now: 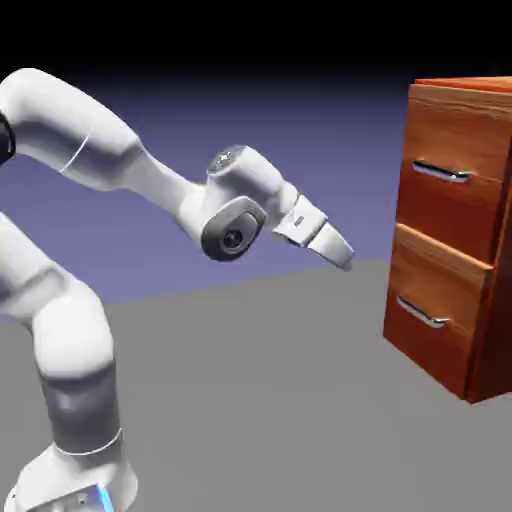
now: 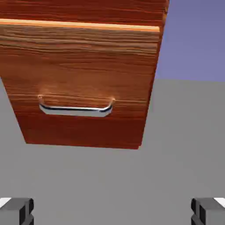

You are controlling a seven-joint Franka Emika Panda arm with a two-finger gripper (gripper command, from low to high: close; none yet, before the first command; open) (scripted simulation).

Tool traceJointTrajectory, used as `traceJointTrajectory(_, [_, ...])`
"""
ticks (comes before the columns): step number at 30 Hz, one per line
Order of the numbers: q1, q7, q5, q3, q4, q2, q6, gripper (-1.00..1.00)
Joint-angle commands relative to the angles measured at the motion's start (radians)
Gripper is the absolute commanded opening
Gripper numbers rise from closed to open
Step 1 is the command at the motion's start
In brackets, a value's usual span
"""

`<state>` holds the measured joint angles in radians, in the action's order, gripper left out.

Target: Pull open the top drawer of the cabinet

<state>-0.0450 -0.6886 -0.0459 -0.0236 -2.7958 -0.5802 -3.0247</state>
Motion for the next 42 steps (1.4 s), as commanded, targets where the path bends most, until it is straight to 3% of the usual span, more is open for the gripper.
traceJointTrajectory(1, [-0.027,0.044,-0.038,-0.020,0.012,-0.008,0.010,0.00])
traceJointTrajectory(42, [-1.151,1.827,-1.596,-0.821,0.494,-0.354,0.428,0.00])
